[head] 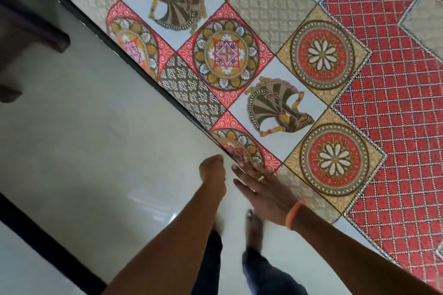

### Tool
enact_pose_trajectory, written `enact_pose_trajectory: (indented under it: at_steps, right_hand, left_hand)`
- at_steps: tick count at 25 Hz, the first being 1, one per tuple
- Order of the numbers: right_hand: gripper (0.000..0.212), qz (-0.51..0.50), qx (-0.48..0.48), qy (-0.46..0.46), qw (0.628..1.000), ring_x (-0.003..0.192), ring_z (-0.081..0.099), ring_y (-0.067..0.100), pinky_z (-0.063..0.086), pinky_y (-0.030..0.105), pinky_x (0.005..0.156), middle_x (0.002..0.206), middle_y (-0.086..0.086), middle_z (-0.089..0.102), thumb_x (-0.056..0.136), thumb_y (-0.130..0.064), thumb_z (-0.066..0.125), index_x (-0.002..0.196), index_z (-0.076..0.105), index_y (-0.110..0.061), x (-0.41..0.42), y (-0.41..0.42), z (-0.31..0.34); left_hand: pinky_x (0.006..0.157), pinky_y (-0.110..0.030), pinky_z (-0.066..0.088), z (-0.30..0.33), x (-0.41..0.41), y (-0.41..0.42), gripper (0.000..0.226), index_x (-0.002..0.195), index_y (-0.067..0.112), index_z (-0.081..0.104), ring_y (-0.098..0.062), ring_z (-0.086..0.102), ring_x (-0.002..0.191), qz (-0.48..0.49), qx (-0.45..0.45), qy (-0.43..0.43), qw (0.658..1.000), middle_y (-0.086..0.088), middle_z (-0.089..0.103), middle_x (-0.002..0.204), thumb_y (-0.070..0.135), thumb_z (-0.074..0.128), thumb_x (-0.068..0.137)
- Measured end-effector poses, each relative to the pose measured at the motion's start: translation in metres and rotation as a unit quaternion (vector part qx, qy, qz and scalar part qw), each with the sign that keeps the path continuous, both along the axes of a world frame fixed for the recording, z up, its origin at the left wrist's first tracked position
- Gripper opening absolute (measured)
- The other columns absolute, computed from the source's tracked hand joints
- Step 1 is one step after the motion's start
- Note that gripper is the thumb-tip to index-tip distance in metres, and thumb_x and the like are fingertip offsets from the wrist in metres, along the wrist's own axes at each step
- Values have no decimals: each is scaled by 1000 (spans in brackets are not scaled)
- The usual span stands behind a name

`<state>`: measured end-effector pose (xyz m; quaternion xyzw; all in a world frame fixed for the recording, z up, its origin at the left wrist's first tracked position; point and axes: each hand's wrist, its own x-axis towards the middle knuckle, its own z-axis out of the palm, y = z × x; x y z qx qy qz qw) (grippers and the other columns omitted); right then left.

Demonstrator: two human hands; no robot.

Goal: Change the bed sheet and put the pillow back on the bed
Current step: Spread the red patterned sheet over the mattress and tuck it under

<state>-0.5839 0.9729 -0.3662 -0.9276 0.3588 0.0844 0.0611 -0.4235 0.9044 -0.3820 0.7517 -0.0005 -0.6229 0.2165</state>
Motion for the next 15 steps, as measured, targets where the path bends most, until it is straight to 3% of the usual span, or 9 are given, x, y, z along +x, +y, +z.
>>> enact_pose_trajectory:
  at_steps: [2, 4, 7, 9, 11, 15]
  right_hand:
    - [44, -65, 1, -108, 992, 146, 25, 35, 27, 57, 114, 154, 19, 35, 91, -19, 52, 134, 55, -9, 22, -41, 23]
    - [49, -212, -26, -179, 960, 143, 31, 35, 28, 54, 114, 152, 19, 38, 95, -29, 52, 139, 45, -9, 36, -114, 41]
    - [63, -448, -43, -165, 878, 145, 23, 36, 20, 54, 117, 157, 21, 26, 99, -43, 36, 148, 32, -4, 30, -233, 39]
    - [68, -544, -22, -155, 825, 148, 17, 35, 17, 57, 117, 159, 19, 22, 99, -49, 30, 151, 29, -5, 19, -275, 23]
    - [65, -558, -44, -113, 821, 149, 15, 33, 11, 55, 119, 160, 16, 22, 100, -46, 30, 152, 26, -7, 17, -286, 8]
    - [61, -533, -73, -67, 840, 150, 11, 29, 8, 53, 120, 162, 13, 18, 102, -39, 27, 155, 19, -10, 19, -282, 1]
  left_hand:
    - [57, -26, 37, 8, 22, -26, 22, 78, 12, 57, -18, 46, 57, 34, 23, -19, 999, -4, 51, 69, 15, 50, 98]
    - [64, -30, 43, 11, 39, -68, 28, 75, 14, 57, -21, 52, 61, 54, -40, -57, 996, -5, 56, 71, 27, 50, 99]
    - [88, -39, 53, 13, 56, -145, 44, 113, 14, 62, -28, 64, 97, 140, -62, -30, 988, -6, 66, 108, 51, 42, 99]
    - [98, -47, 50, 11, 67, -177, 57, 130, 13, 55, -32, 60, 109, 197, -32, -33, 979, -5, 60, 115, 57, 40, 97]
    - [99, -48, 49, 5, 79, -196, 62, 129, 7, 55, -31, 59, 106, 187, -31, -99, 977, -7, 59, 114, 58, 37, 98]
    - [93, -51, 50, -16, 95, -191, 62, 106, 1, 65, -39, 62, 103, 92, -70, -221, 968, -20, 67, 109, 52, 30, 102]
